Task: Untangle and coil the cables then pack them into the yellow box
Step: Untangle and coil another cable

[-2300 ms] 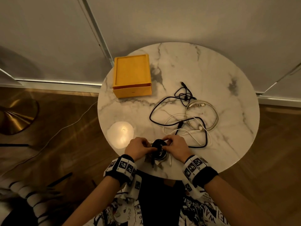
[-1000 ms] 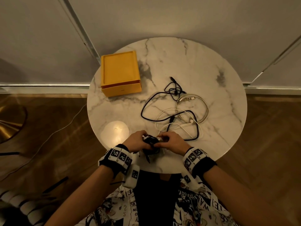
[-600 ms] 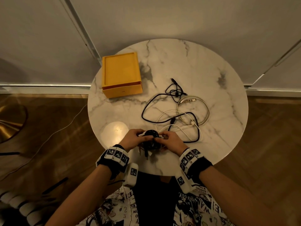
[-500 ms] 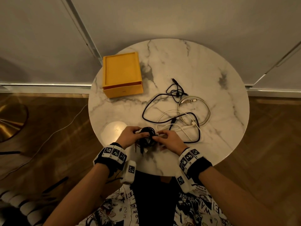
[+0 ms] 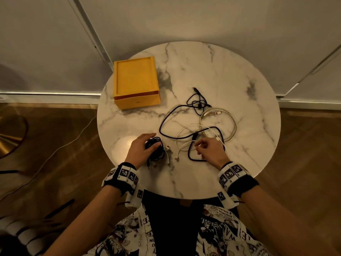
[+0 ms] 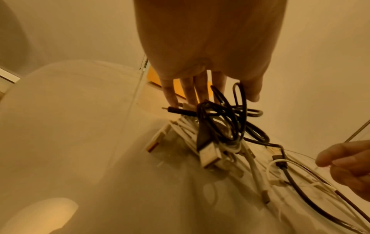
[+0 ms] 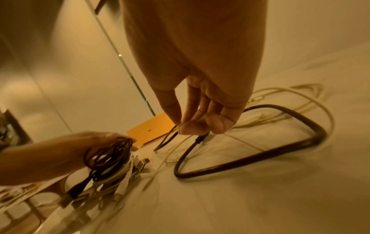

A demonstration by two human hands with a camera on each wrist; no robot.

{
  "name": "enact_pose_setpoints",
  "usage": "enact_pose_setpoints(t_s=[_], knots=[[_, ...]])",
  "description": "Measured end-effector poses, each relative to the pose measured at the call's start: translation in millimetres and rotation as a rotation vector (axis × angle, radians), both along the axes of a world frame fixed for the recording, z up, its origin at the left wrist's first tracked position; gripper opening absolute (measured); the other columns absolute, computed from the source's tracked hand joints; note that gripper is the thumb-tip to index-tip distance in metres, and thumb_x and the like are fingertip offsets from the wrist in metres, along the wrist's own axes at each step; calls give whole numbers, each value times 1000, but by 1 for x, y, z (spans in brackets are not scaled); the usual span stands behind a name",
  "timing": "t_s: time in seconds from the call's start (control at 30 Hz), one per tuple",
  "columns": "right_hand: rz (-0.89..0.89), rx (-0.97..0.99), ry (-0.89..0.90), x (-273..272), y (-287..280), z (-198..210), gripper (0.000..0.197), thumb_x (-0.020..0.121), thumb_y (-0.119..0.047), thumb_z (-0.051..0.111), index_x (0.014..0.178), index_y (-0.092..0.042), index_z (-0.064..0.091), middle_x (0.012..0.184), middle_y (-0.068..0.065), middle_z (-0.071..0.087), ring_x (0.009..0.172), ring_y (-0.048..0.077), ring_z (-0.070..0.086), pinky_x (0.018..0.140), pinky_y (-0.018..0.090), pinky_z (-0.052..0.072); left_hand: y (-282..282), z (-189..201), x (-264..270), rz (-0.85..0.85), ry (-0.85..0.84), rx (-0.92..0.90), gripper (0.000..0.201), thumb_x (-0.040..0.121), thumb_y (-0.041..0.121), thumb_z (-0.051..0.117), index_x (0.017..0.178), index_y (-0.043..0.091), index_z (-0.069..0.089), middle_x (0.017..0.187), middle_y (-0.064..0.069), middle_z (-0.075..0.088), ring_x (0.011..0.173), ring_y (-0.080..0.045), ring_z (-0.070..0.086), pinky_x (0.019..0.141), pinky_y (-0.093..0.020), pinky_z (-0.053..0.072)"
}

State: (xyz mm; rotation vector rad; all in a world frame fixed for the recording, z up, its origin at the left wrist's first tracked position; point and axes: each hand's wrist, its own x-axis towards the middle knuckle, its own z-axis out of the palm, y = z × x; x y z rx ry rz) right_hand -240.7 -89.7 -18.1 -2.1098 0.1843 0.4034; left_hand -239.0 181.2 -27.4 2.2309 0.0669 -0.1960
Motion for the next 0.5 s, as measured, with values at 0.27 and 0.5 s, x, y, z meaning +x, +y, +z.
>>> enact_pose_setpoints(t_s=[0.27,0.5], knots=[[225,-282,-95,15,15,0,32,85,-15,64,117,-11,65,96,9,69,94,26,62,79,31,47,-3,6,0,-89,-58,113,54,82,54,65,128,25,58,132,3,57,119,-14,52,102,-28,41],[340,-504,-97,26,8,10,10,83,-27,68,91,-21,71,96,4,71,93,24,64,78,34,50,-16,26,4,-91,-302,107,28,90,35,61,114,21,65,122,5,61,113,-14,53,99,-36,43]])
